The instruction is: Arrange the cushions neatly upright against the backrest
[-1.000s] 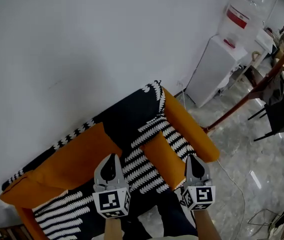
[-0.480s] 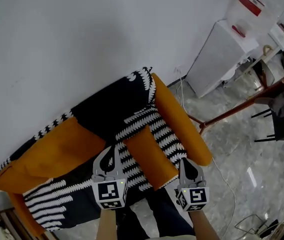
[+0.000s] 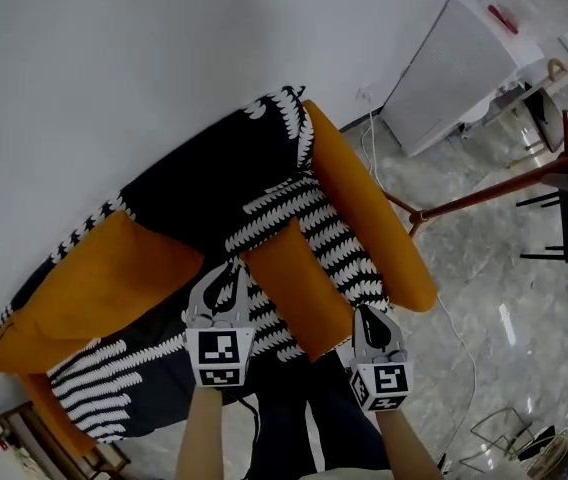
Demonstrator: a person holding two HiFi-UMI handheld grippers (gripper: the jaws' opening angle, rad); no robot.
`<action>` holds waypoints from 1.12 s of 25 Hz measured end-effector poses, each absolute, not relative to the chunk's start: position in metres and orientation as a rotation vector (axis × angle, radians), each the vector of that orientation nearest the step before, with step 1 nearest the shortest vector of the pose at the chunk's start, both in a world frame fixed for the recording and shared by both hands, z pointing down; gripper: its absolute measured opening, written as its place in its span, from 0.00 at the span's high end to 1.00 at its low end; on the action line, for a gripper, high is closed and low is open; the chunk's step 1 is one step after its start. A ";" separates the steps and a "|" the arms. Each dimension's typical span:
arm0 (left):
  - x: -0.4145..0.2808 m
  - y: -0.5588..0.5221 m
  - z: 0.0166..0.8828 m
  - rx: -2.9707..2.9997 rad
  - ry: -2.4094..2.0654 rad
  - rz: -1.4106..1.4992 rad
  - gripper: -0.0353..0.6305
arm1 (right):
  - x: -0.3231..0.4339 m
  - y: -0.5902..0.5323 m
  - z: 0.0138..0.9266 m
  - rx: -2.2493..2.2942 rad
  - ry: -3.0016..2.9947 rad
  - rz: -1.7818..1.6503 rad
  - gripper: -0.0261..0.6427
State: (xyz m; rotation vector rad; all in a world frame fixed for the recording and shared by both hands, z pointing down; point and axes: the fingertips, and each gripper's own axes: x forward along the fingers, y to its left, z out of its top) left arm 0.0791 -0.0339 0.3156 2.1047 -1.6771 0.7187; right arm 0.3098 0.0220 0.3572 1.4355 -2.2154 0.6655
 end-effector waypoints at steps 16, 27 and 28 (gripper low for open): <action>0.091 -0.043 0.466 2.137 -1.199 0.956 0.46 | 0.306 0.091 0.473 1.547 -1.960 1.044 0.56; 0.121 -0.053 0.521 2.202 -0.984 1.120 0.32 | 0.328 0.124 0.543 1.611 -1.787 1.327 0.29; 0.123 -0.052 0.526 2.207 -0.968 1.124 0.30 | 0.327 0.126 0.548 1.614 -1.777 1.338 0.28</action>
